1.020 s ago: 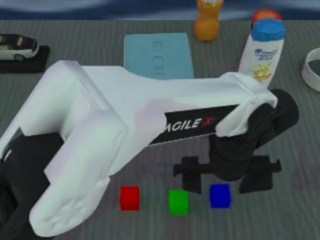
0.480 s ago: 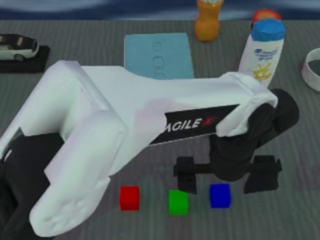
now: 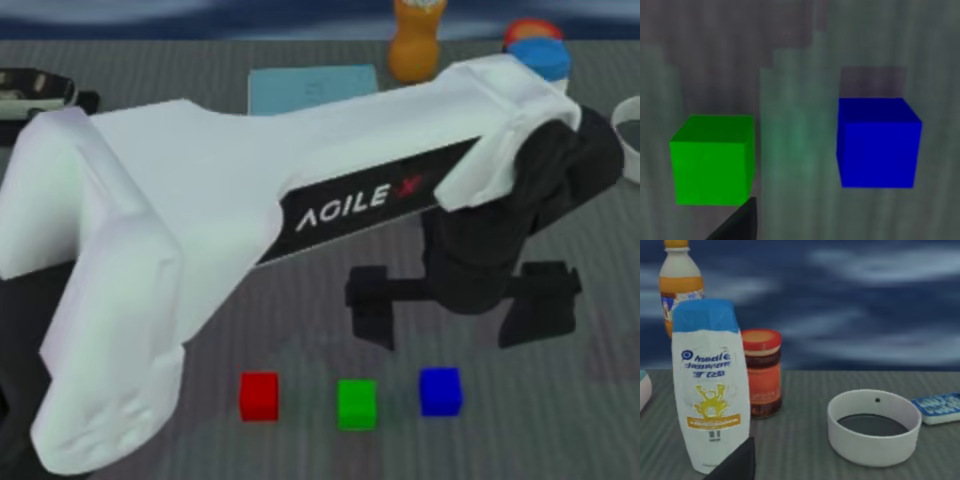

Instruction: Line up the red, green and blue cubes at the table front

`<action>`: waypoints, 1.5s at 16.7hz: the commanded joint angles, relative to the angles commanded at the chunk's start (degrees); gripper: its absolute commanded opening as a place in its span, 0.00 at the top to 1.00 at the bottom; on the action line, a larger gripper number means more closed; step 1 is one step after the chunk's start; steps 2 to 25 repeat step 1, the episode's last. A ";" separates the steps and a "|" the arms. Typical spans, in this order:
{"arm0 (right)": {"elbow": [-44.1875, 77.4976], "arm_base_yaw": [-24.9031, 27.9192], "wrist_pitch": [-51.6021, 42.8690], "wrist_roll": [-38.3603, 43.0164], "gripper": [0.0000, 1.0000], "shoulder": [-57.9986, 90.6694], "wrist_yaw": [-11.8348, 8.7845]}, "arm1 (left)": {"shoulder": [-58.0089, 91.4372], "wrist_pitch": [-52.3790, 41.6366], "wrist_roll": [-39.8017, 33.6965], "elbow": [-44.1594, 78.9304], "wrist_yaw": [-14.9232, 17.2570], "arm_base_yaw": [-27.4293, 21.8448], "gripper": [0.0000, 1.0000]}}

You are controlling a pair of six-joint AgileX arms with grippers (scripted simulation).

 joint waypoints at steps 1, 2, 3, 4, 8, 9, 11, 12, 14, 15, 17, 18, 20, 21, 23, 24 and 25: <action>0.00 0.00 0.00 0.00 0.00 0.00 0.00 | -0.16 -0.31 0.03 0.28 0.00 0.06 0.00; 0.00 0.00 0.00 0.00 0.00 0.00 0.00 | -0.16 -0.31 0.03 0.28 0.00 0.06 0.00; 0.00 0.00 0.00 0.00 0.00 0.00 0.00 | -0.16 -0.31 0.03 0.28 0.00 0.06 0.00; 0.00 0.00 0.00 0.00 0.00 0.00 0.00 | -0.16 -0.31 0.03 0.28 0.00 0.06 0.00; 0.00 0.00 0.00 0.00 0.00 0.00 0.00 | -0.16 -0.31 0.03 0.28 0.00 0.06 0.00; 0.00 0.00 0.00 0.00 0.00 0.00 0.00 | -0.16 -0.31 0.03 0.28 0.00 0.06 0.00; 0.00 0.00 0.00 0.00 0.00 0.00 0.00 | -0.16 -0.31 0.03 0.28 0.00 0.06 0.00; 0.00 0.00 0.00 0.00 0.00 0.00 0.00 | -0.16 -0.31 0.03 0.28 0.00 0.06 0.00; 0.00 0.00 0.00 0.00 0.00 0.00 0.00 | -0.16 -0.31 0.03 0.28 0.00 0.06 0.00; 0.00 0.00 0.00 0.00 0.00 0.00 0.00 | -0.16 -0.31 0.03 0.28 0.00 0.06 0.00; 0.00 0.00 0.00 0.00 0.00 0.00 0.00 | -0.16 -0.31 0.03 0.28 0.00 0.06 0.00; 0.00 0.00 0.00 0.00 0.00 0.00 0.00 | -0.16 -0.31 0.03 0.28 0.00 0.06 0.00; 0.00 0.00 0.00 0.00 0.00 0.00 0.00 | -0.16 -0.31 0.03 0.28 0.00 0.06 0.00; 0.00 0.00 0.00 0.00 0.00 0.00 0.00 | -0.16 -0.31 0.03 0.28 0.00 0.06 0.00; 0.00 0.00 0.00 0.00 0.00 0.00 0.00 | -0.16 -0.31 0.03 0.28 0.00 0.06 0.00; 0.00 0.00 0.00 0.00 0.00 0.00 0.00 | -0.16 -0.31 0.03 0.28 0.00 0.06 0.00; 0.00 0.00 0.00 0.00 0.00 0.00 0.00 | -0.16 -0.31 0.03 0.28 0.00 0.06 0.00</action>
